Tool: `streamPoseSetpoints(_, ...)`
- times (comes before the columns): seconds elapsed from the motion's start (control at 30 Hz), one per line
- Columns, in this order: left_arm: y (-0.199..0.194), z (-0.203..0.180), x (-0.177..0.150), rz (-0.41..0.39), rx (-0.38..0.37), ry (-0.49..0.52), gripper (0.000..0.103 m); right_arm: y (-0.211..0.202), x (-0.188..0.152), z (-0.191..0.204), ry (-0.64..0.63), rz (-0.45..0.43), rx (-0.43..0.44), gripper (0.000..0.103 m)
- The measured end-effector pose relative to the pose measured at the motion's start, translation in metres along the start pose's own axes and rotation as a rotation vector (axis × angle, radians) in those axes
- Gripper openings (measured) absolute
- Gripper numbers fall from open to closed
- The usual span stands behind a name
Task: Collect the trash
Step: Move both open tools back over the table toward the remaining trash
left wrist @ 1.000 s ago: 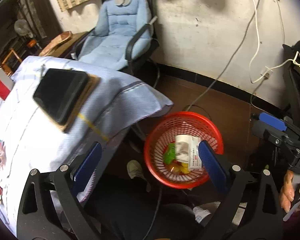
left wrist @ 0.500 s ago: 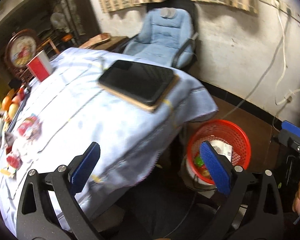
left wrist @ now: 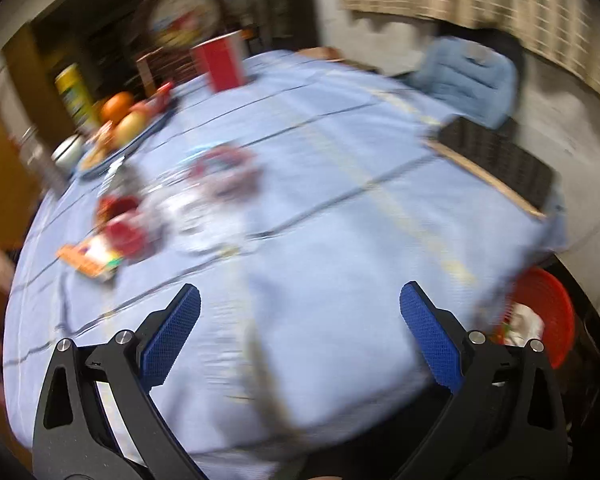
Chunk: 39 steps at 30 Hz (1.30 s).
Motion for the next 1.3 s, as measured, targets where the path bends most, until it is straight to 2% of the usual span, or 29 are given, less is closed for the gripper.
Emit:
streamPoseSetpoints(0.23, 0.023, 0.146, -0.033, 0.099, 0.153, -0.194, 0.096, 0.046, 0.012, 0.08, -0.136, 0.068, 0.055, 0.086)
streamPoseSetpoints(0.33, 0.04, 0.206, -0.046, 0.155, 0.164, -0.31, 0.096, 0.07, 0.017, 0.117, -0.171, 0.107, 0.105, 0.088)
streamPoseSetpoints(0.43, 0.057, 0.241, -0.058, 0.192, 0.138, -0.415, 0.096, 0.087, 0.019, 0.141, -0.21, 0.13, 0.119, 0.088)
streamPoseSetpoints(0.6, 0.085, 0.258, -0.061, 0.239, 0.066, -0.47, 0.096, 0.108, 0.016, 0.169, -0.248, 0.167, 0.13, 0.088)
streamPoseSetpoints(0.73, 0.1, 0.253, -0.058, 0.27, 0.068, -0.422, 0.096, 0.115, 0.015, 0.175, -0.243, 0.189, 0.133, 0.088)
streamPoseSetpoints(0.83, 0.103, 0.259, -0.07, 0.317, 0.103, -0.352, 0.096, 0.118, 0.016, 0.18, -0.248, 0.19, 0.137, 0.088)
streamPoseSetpoints(0.9, 0.096, 0.27, -0.084, 0.312, 0.128, -0.334, 0.096, 0.121, 0.017, 0.185, -0.256, 0.189, 0.142, 0.088)
streamPoseSetpoints(1.0, 0.075, 0.296, -0.108, 0.322, 0.238, -0.335, 0.096, 0.127, 0.018, 0.195, -0.271, 0.197, 0.158, 0.089)
streamPoseSetpoints(1.07, 0.066, 0.302, -0.115, 0.312, 0.24, -0.354, 0.096, 0.134, 0.017, 0.202, -0.276, 0.206, 0.173, 0.089)
streamPoseSetpoints(1.13, 0.061, 0.3, -0.114, 0.289, 0.198, -0.377, 0.096, 0.141, 0.016, 0.21, -0.282, 0.214, 0.184, 0.089)
streamPoseSetpoints(1.2, 0.057, 0.29, -0.1, 0.244, 0.14, -0.385, 0.096, 0.146, 0.015, 0.216, -0.289, 0.217, 0.189, 0.089)
streamPoseSetpoints(1.3, 0.058, 0.281, -0.075, 0.194, 0.133, -0.361, 0.096, 0.15, 0.013, 0.221, -0.293, 0.221, 0.188, 0.089)
Point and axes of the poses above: each gripper's, at about its wrist camera, not at the fingertips, and y roughly the way its jaws point, z to its left, x to its top, the point moved 7 cm from there along y, roughly the way its jaws point, and after that the axes turned 10 degrees about y, right-handed, at the moved point
